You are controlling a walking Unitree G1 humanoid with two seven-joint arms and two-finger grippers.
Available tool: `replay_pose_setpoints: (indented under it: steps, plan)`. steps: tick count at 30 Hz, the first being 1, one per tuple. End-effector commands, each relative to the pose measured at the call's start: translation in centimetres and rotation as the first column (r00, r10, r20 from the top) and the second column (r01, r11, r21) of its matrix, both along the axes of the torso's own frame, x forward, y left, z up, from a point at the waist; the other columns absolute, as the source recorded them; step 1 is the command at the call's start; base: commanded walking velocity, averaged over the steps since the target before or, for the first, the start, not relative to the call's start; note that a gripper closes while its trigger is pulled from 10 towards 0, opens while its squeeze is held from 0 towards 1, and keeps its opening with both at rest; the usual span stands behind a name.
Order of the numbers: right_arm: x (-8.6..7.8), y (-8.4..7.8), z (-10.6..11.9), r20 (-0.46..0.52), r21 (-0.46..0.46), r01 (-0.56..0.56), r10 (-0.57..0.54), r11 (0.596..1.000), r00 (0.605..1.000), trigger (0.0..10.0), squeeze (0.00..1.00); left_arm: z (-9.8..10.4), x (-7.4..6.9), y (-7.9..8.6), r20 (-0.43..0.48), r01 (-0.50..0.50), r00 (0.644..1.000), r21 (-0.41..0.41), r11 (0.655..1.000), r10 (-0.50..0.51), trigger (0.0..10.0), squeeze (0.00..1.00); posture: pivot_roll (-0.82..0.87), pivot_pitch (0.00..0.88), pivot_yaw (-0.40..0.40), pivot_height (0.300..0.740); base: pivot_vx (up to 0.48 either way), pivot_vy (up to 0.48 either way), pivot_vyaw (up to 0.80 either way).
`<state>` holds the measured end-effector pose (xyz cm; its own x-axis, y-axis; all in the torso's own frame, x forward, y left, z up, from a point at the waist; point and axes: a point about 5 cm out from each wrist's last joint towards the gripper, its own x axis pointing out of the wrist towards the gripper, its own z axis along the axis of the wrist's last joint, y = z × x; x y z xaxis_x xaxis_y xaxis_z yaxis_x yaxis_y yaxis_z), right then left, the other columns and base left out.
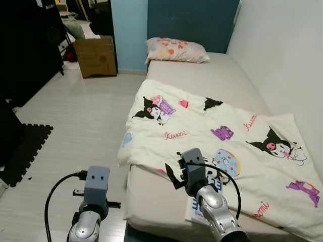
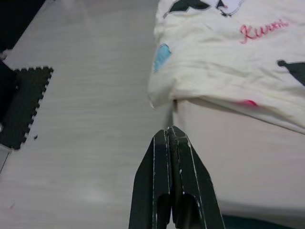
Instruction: Clean up the room
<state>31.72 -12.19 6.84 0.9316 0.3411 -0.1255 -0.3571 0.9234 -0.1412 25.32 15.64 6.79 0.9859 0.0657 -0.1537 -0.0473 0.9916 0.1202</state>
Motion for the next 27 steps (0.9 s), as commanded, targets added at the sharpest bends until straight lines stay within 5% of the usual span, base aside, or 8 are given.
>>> replay_pose_setpoints:
  steps: [1, 8, 12, 20, 27]
  plan:
    - [-0.16, -0.22, -0.33, -0.018, 0.011, 0.010, -0.010, 1.000, 1.000, 10.0, 0.00, -0.39, -0.17, -0.01, -0.019, 0.003, 1.000, 0.003, 1.000, -0.003, 10.0, 0.00, -0.04, 0.125, -0.038, 0.740, 0.000, -0.375, 0.00]
    - [-0.22, -0.22, -0.38, -0.019, 0.011, 0.009, -0.009, 1.000, 1.000, 10.0, 0.00, -0.42, -0.16, 0.08, -0.020, 0.002, 1.000, 0.003, 1.000, -0.002, 10.0, 0.00, -0.04, 0.122, -0.039, 0.740, 0.000, -0.374, 0.00]
    - [-0.21, -0.20, -0.36, -0.019, 0.012, 0.009, -0.009, 1.000, 1.000, 10.0, 0.00, -0.53, -0.20, 0.05, -0.031, -0.007, 1.000, -0.065, 0.998, 0.005, 10.0, 0.00, -0.04, 0.124, -0.040, 0.740, 0.000, 0.000, 0.00]
    - [-0.27, -0.19, -0.37, -0.020, 0.013, 0.008, -0.008, 1.000, 1.000, 10.0, 0.00, -0.31, -0.31, 0.47, -0.011, -0.018, 1.000, -0.059, 0.998, 0.017, 10.0, 0.00, -0.04, 0.129, -0.042, 0.740, 0.000, 0.480, 0.00]
    - [-0.24, -0.19, -0.33, -0.019, 0.017, 0.010, -0.010, 1.000, 1.000, 10.0, 0.00, -0.18, -0.31, 0.53, 0.005, -0.015, 1.000, -0.038, 0.999, 0.015, 10.0, 0.00, -0.04, 0.132, -0.040, 0.740, 0.000, 0.000, 0.00]
